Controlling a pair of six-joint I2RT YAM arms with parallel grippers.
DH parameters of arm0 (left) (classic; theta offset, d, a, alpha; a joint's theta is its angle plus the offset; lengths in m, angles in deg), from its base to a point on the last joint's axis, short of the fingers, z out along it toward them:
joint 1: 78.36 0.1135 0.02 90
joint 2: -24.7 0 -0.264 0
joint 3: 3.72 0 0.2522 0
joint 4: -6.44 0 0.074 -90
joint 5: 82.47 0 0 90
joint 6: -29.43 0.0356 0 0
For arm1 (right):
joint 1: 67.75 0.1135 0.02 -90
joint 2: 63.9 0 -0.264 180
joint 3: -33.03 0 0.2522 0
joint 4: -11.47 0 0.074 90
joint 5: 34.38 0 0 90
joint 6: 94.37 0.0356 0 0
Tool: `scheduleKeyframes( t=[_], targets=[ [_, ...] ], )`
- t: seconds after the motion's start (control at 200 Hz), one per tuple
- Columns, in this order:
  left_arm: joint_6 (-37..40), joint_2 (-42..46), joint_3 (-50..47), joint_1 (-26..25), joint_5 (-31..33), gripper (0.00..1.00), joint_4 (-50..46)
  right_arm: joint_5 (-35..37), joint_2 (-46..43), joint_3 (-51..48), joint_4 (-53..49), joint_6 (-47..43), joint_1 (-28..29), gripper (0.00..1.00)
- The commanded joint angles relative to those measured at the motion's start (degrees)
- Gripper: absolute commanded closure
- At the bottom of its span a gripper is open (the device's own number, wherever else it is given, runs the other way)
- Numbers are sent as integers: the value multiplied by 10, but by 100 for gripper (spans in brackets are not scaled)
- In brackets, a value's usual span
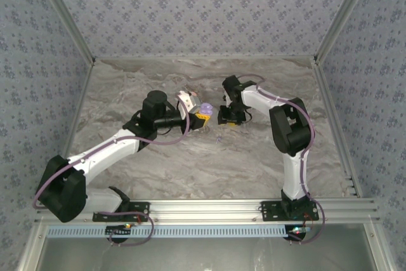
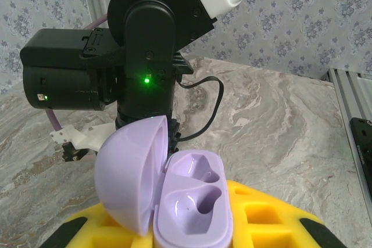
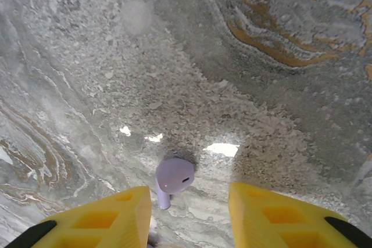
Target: Insert wireless bluetooth earbuds into charging case
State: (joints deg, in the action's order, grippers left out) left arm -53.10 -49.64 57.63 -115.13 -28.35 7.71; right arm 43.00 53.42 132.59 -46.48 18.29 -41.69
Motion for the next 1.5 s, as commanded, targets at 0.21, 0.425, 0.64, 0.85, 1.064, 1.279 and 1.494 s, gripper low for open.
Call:
scheduleKeyframes(
  t=[0.21, 0.425, 0.64, 0.85, 1.064, 1.279, 1.494],
  targets=[
    [6, 14, 4, -2, 1, 97, 5, 28, 13, 37, -27, 33, 13, 64],
    [5, 15, 3, -2, 3, 97, 5, 34, 26, 52, -34, 37, 19, 65],
    [7, 15, 1, -2, 4, 97, 8, 41, 35, 59, -44, 36, 20, 65],
    [6, 16, -1, -2, 5, 97, 8, 37, 44, 64, -45, 39, 23, 66],
    [7, 18, -3, -2, 5, 97, 8, 39, 51, 66, -45, 42, 29, 66],
    [7, 19, -5, -2, 6, 97, 9, 50, 55, 66, -51, 42, 32, 66],
    [7, 19, -7, -3, 6, 97, 10, 51, 64, 70, -51, 41, 36, 67]
  ],
)
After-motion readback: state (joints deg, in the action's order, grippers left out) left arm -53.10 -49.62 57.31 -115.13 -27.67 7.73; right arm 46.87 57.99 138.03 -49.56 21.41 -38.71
